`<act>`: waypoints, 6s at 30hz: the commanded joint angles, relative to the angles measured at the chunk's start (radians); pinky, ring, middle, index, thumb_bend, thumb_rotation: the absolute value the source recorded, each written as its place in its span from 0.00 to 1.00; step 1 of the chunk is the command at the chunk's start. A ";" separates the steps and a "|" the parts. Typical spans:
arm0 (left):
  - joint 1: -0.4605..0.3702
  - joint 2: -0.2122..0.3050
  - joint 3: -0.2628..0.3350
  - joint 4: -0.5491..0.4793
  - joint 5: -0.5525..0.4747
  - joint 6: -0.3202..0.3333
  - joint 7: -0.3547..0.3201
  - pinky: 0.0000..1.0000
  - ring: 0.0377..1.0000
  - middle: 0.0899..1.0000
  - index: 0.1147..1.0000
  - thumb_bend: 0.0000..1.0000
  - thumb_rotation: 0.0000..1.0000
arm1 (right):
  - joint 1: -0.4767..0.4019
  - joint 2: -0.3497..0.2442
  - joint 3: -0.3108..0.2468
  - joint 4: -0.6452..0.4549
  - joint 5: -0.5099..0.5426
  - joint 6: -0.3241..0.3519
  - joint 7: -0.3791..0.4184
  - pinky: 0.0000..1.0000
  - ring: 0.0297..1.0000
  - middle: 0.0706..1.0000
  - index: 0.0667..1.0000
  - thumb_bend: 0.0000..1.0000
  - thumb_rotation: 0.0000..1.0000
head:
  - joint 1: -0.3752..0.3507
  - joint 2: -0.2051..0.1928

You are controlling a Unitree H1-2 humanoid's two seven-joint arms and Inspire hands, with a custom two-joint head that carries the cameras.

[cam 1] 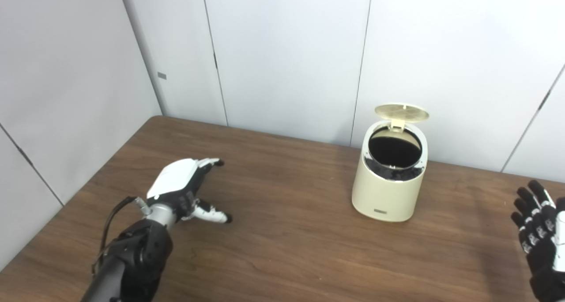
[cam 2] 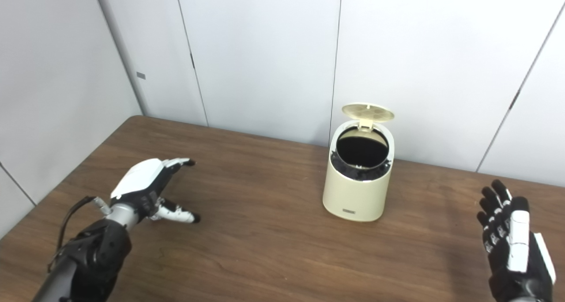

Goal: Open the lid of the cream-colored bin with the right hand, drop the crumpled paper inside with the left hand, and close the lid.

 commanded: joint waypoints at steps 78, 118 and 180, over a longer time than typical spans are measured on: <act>-0.023 -0.015 0.130 0.072 0.126 -0.002 -0.087 0.44 0.44 0.46 0.40 0.50 0.00 | -0.031 0.007 -0.034 -0.017 0.046 -0.005 0.002 0.93 0.91 0.84 0.89 0.65 1.00 | -0.003 0.042; -0.297 -0.154 -0.111 -0.109 0.076 -0.028 -0.085 0.47 0.43 0.46 0.39 0.50 0.00 | 0.007 0.003 -0.048 0.150 0.074 -0.220 0.076 1.00 1.00 1.00 0.98 0.65 1.00 | -0.201 0.067; -0.651 -0.416 -0.327 0.375 0.000 -0.213 0.298 0.26 0.36 0.44 0.46 0.46 0.00 | 0.049 0.018 -0.010 0.256 0.041 -0.363 0.088 1.00 1.00 0.97 0.96 0.64 1.00 | -0.382 0.012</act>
